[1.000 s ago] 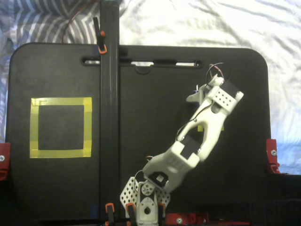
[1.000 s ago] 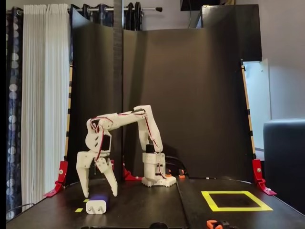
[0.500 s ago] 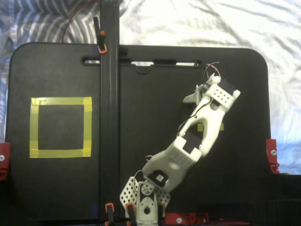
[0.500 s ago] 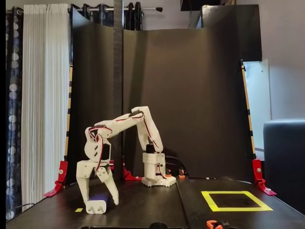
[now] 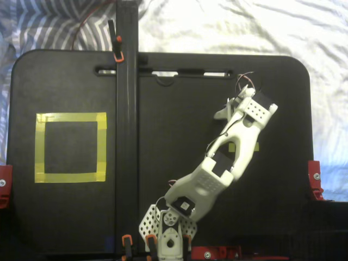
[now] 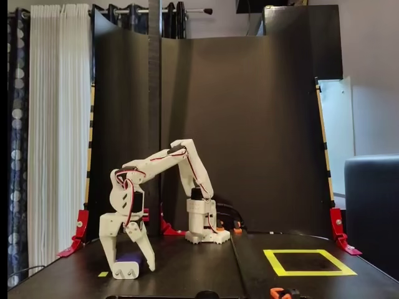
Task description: Grasp a block and put it in the designated area.
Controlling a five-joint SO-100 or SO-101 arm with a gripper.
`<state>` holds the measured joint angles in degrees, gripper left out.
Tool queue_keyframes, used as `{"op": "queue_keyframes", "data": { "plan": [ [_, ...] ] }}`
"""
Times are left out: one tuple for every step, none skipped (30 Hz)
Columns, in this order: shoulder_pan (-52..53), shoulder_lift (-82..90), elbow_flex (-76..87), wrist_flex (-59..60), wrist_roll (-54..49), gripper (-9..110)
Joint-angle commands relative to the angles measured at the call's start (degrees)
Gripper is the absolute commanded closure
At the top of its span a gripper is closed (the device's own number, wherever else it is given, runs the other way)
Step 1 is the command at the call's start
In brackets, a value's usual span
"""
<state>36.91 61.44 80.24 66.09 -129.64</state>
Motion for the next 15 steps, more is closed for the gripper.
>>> {"op": "queue_keyframes", "data": {
  "plan": [
    [0.1,0.0,-0.6,-0.7,-0.2,83],
    [0.1,0.0,-0.4,-0.8,-0.2,86],
    [0.1,0.0,-0.2,-1.0,-0.2,88],
    [0.1,0.0,0.2,-1.1,-0.2,88],
    [0.1,0.0,0.5,-1.7,-0.2,88],
    [0.1,0.0,0.8,-2.0,-0.2,88],
    [0.1,0.0,1.0,-2.2,-0.1,88],
    [0.1,0.0,1.0,-2.3,-0.1,88],
    [0.1,0.0,1.0,-2.4,-0.1,88],
    [0.1,0.1,1.0,-2.4,-0.1,88],
    [0.1,0.2,1.0,-2.4,-0.1,88],
    [0.0,0.4,1.0,-2.4,0.0,88],
    [0.0,0.6,1.0,-2.3,0.1,88],
    [-0.1,1.1,1.0,-2.0,0.1,88],
    [-0.2,1.6,0.9,-1.5,0.2,88]
  ]
}}
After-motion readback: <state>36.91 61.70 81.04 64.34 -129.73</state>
